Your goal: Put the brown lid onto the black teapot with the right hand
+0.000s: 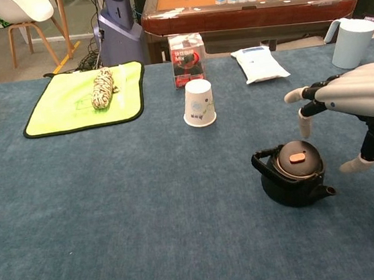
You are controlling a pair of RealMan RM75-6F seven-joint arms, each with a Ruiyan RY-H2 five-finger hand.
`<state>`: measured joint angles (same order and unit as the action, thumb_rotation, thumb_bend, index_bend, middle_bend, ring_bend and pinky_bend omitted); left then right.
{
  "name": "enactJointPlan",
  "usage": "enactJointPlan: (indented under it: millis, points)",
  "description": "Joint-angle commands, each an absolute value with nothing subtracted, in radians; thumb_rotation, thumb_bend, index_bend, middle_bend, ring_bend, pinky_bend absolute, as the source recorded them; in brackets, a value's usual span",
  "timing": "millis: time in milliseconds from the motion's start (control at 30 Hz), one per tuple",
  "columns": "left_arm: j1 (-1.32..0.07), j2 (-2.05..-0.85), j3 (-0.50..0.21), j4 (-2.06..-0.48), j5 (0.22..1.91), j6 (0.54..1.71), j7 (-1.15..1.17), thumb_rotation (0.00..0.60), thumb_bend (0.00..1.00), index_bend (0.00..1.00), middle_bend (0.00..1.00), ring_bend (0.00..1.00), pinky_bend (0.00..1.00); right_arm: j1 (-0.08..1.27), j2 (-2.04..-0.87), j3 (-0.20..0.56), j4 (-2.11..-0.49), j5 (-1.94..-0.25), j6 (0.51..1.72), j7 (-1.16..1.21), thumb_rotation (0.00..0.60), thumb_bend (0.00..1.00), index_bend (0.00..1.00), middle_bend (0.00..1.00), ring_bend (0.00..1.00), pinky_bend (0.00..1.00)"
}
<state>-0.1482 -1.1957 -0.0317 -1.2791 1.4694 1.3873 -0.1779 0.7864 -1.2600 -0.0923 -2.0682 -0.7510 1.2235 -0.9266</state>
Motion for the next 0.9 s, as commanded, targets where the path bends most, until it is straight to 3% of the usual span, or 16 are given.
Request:
enactJointPlan:
  millis: [33, 900]
  points:
    - [-0.147, -1.195, -0.033, -1.285, 1.467, 1.388, -0.171, 0.600, 0.38, 0.00, 0.00, 0.00, 0.00, 0.786, -1.262, -0.091, -2.057, -0.753, 1.211, -0.920, 0.600, 0.21, 0.32, 0.00, 0.00, 0.00]
    - [-0.134, -1.203, -0.034, -1.261, 1.462, 1.393, -0.195, 0.600, 0.38, 0.00, 0.00, 0.00, 0.00, 0.792, -1.292, -0.091, -2.036, -0.724, 1.201, -0.963, 0.600, 0.21, 0.33, 0.00, 0.00, 0.00]
